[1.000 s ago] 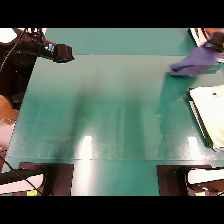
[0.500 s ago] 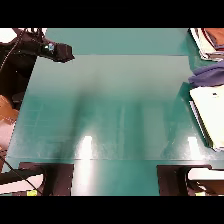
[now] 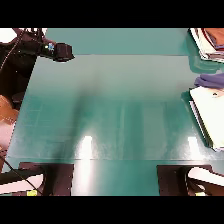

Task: Fold the shirts.

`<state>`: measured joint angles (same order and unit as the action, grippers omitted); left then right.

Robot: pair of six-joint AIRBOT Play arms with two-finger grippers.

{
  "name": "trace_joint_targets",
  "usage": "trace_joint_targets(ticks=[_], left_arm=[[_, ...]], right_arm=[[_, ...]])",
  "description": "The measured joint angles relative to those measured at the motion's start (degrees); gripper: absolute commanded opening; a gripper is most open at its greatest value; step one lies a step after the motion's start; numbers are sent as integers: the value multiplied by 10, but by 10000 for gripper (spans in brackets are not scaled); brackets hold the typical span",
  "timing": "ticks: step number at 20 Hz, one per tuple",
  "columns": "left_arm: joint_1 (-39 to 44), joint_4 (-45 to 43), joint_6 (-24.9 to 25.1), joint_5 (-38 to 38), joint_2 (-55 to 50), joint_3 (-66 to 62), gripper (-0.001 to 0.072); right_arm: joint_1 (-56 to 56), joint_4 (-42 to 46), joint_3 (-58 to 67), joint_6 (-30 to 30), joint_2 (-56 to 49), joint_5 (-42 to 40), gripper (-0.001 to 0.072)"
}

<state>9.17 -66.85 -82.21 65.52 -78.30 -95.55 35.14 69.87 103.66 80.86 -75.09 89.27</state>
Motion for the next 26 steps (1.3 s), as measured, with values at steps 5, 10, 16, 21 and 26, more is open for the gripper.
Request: trace_joint_targets(ticks=[5,10,16,21,26], left_arm=[[0,0,2,0,0,0,29],[0,0,7,5,0,0,29],[0,0,15,10,0,0,29],[0,0,16,7,0,0,29],[0,0,17,0,0,0,29]], right_arm=[[76,38,-194,9,106,14,41],[162,59,-378,11,184,4,567],[218,44,-411,12,197,-7,598],[109,-75,-320,13,193,-48,595],[-137,-129,-256,13,192,-124,591]])
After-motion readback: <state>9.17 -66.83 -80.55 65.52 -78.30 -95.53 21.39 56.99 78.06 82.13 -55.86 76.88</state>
